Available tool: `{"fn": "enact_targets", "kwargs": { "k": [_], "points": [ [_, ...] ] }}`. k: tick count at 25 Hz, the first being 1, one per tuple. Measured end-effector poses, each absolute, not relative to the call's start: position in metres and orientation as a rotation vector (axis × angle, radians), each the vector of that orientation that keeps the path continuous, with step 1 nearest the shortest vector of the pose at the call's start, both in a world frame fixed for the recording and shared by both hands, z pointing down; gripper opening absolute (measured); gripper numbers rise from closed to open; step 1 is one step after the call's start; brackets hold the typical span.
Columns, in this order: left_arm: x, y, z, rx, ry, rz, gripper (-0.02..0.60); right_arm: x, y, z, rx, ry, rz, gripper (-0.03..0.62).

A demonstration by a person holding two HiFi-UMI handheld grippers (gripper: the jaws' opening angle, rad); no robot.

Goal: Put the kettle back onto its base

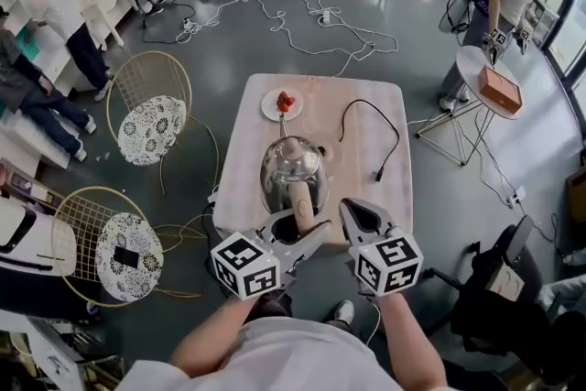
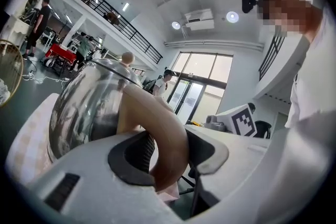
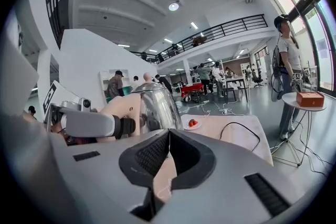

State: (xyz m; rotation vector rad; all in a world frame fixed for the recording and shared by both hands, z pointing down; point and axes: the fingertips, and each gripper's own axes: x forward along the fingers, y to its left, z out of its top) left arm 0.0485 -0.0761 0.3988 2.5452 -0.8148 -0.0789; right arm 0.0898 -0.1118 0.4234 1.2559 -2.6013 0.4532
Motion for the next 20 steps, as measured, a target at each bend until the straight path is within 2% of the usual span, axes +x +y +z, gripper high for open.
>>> {"fn": "enact_targets", "kwargs": {
  "k": [20],
  "points": [
    [-0.014,-0.141,0.401,2.656,-0.529,-0.042,0.169,0.034,-0.163,0.418,1.47,-2.445,0.408,0.005]
  ]
}}
